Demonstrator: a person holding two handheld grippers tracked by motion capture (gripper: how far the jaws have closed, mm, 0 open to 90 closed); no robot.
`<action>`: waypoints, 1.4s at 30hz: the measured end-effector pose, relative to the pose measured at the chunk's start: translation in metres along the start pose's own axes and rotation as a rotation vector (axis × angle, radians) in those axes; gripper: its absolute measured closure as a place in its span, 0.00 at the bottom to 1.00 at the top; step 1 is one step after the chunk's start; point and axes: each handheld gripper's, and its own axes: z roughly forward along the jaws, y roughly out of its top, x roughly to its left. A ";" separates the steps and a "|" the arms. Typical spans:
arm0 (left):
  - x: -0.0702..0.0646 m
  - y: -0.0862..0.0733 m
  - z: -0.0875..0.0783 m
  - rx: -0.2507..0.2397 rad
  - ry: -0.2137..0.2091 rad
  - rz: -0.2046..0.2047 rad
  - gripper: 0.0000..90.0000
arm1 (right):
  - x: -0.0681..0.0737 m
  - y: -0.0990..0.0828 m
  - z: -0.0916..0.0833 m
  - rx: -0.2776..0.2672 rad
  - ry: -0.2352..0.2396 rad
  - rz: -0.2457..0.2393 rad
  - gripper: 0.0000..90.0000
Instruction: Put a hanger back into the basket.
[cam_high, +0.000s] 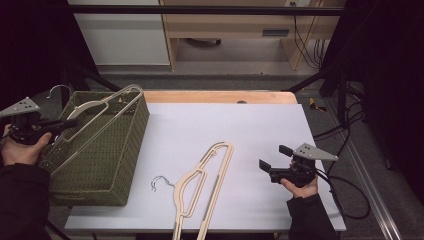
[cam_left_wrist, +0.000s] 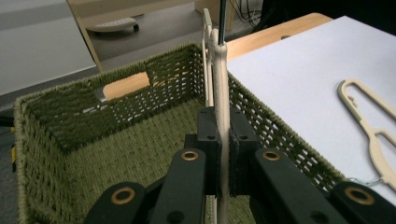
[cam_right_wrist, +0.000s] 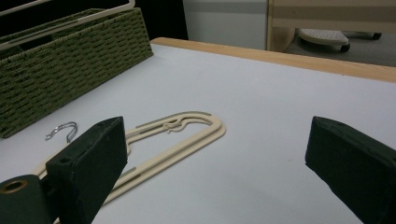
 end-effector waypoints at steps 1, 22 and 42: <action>0.001 -0.002 0.000 0.002 -0.004 -0.002 0.95 | 0.000 0.000 0.000 0.001 0.000 0.000 0.06; 0.006 -0.037 0.035 0.118 0.029 -0.040 0.95 | 0.000 0.000 0.000 0.002 0.004 -0.001 0.06; 0.010 -0.063 0.051 0.195 0.070 -0.103 0.93 | 0.002 -0.001 0.003 0.014 0.006 0.002 0.06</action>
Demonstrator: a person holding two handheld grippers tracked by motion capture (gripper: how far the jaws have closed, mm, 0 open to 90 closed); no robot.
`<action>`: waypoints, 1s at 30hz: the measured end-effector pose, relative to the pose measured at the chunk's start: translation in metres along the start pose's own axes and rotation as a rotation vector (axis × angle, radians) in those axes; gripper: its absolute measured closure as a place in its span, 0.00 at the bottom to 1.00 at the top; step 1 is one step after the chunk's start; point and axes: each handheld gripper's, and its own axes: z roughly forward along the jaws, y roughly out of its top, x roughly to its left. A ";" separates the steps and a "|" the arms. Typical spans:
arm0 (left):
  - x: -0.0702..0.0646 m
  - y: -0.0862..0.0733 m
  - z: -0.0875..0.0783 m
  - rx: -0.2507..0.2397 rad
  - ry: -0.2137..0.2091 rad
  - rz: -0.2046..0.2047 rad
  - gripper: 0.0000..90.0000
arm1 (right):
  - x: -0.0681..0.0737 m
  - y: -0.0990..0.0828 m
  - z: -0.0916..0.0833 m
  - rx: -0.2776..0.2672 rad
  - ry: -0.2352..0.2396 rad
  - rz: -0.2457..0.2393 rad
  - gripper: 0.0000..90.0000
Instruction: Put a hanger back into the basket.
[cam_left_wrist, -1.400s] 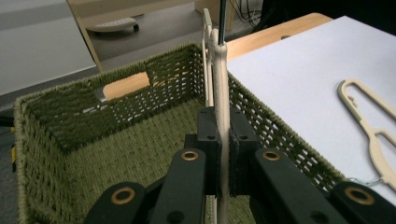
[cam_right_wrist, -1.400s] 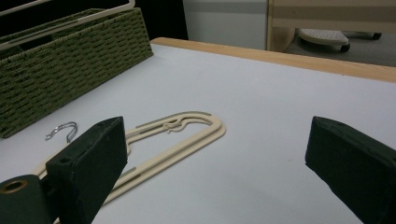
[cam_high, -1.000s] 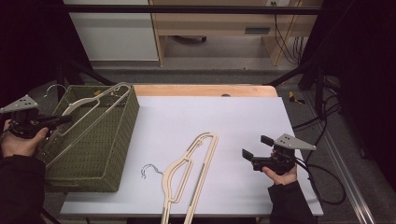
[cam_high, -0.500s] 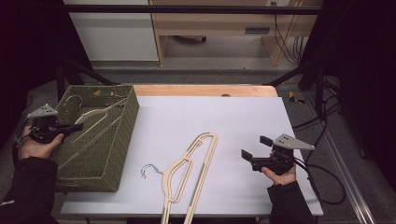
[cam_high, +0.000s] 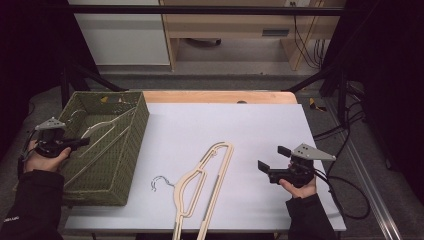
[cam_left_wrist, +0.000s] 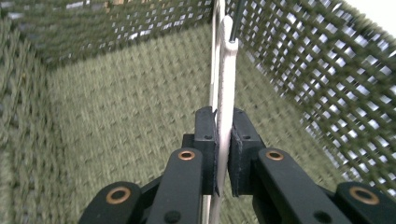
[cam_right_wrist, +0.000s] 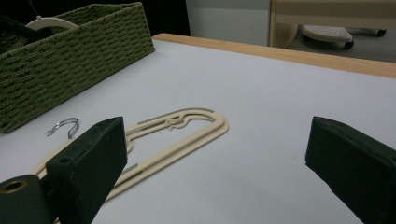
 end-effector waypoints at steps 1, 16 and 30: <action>0.000 0.000 -0.001 -0.002 -0.005 -0.002 0.93 | 0.000 0.000 0.000 0.002 0.001 -0.002 0.06; -0.039 0.000 -0.004 0.101 -0.032 0.160 0.87 | 0.002 -0.001 0.002 0.004 0.011 -0.005 0.07; -0.064 -0.005 0.016 0.209 0.012 0.253 0.80 | 0.006 -0.002 0.006 0.017 0.024 -0.016 0.07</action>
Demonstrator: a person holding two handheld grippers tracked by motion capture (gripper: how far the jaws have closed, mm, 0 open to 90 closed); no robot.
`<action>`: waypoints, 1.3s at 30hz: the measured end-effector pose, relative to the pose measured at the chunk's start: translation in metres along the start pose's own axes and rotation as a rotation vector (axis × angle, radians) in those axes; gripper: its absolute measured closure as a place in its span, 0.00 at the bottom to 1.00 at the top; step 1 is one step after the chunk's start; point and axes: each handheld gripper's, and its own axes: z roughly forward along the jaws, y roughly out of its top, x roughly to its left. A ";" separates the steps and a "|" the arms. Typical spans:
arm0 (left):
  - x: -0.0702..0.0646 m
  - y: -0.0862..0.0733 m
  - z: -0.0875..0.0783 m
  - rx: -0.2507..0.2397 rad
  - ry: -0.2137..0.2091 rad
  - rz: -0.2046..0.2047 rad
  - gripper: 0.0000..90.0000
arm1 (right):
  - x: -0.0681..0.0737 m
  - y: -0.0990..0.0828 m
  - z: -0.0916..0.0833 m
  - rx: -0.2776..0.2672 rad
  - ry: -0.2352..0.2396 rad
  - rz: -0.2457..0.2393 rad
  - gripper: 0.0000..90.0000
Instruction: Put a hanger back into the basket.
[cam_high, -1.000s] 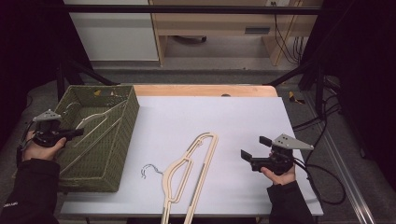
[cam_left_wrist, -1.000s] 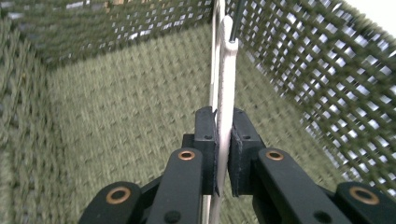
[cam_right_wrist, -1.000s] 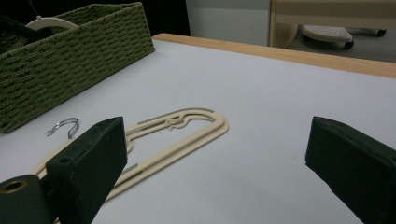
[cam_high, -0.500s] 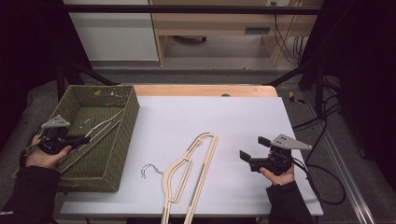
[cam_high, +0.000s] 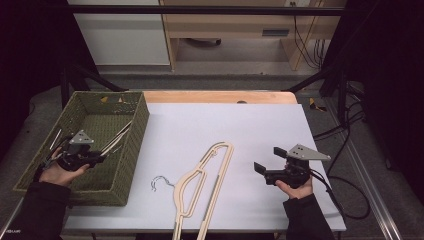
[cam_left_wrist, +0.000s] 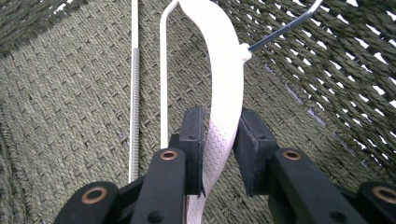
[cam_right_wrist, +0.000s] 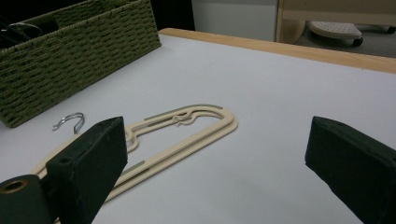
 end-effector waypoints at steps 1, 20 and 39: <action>0.000 0.000 0.000 0.000 0.000 0.000 0.79 | 0.000 0.000 0.000 0.000 0.000 0.000 0.07; 0.002 0.003 -0.028 -0.142 0.008 -0.064 0.45 | 0.014 0.009 0.009 -0.001 0.039 -0.028 0.07; -0.060 0.009 -0.073 -0.626 -0.033 -0.212 0.10 | 0.045 0.027 0.045 0.016 0.114 -0.063 0.09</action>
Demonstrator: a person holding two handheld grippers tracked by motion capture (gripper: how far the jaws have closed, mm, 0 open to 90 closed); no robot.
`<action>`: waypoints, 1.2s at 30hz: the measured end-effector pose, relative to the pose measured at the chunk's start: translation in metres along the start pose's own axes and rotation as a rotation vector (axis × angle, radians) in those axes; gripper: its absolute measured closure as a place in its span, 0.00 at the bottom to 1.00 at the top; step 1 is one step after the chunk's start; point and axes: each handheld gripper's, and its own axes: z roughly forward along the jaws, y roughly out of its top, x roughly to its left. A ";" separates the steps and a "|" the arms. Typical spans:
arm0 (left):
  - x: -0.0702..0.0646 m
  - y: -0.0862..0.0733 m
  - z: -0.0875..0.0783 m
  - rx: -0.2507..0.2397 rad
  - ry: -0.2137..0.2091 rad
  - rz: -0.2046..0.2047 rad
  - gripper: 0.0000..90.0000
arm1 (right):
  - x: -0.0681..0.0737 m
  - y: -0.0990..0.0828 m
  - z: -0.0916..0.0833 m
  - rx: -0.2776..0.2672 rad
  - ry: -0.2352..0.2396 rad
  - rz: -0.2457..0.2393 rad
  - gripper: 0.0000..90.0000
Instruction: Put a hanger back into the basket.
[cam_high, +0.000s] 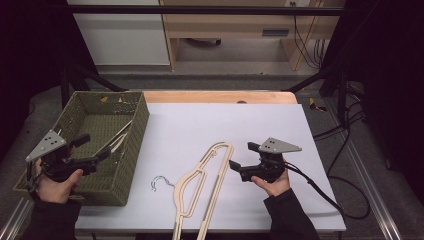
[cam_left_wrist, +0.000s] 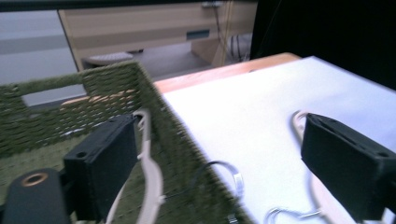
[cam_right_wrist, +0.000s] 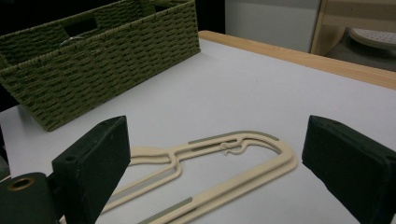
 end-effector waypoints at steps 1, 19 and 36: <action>0.000 0.000 0.000 0.000 0.000 0.000 0.09 | 0.000 0.000 0.000 0.000 0.000 0.000 0.09; -0.040 -0.029 -0.009 -0.035 -0.081 0.015 0.04 | 0.029 0.014 0.045 0.052 0.081 -0.042 0.13; -0.019 -0.036 -0.004 -0.011 -0.053 -0.018 0.04 | 0.066 0.014 0.112 0.173 0.169 -0.113 0.26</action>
